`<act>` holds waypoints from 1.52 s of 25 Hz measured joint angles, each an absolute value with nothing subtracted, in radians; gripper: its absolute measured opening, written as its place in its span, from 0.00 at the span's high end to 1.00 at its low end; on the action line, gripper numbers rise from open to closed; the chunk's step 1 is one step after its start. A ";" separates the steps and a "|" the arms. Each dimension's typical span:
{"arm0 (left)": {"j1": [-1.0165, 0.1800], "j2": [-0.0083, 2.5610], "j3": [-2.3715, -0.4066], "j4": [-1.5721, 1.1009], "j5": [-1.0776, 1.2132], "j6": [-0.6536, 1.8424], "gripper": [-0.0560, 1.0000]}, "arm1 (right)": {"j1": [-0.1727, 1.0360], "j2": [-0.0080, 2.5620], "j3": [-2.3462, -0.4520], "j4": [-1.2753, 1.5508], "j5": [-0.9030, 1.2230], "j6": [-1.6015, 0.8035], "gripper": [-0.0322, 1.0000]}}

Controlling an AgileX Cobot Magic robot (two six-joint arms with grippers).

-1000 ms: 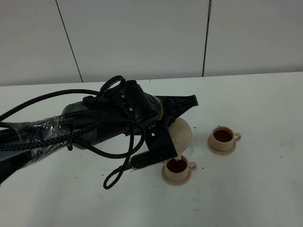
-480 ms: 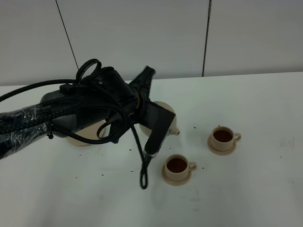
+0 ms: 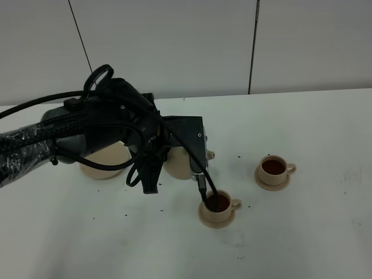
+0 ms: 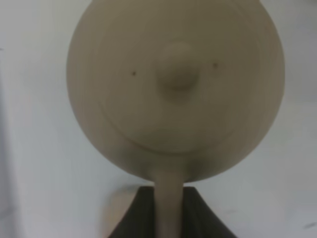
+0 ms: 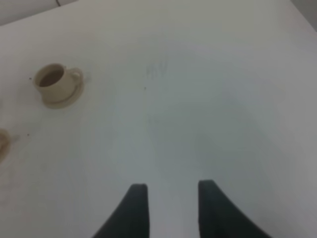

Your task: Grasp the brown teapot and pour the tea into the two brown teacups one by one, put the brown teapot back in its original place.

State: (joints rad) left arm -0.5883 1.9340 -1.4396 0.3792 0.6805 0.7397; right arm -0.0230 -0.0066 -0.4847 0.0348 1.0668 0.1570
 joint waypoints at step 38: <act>-0.454 1.968 -1.440 0.082 0.774 1.107 0.79 | -0.023 -0.007 -0.485 0.035 1.067 0.157 0.74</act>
State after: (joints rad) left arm -0.4539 1.9676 -1.4396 0.0819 0.7740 1.1067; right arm -0.0230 -0.0066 -0.4847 0.0348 1.0668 0.1570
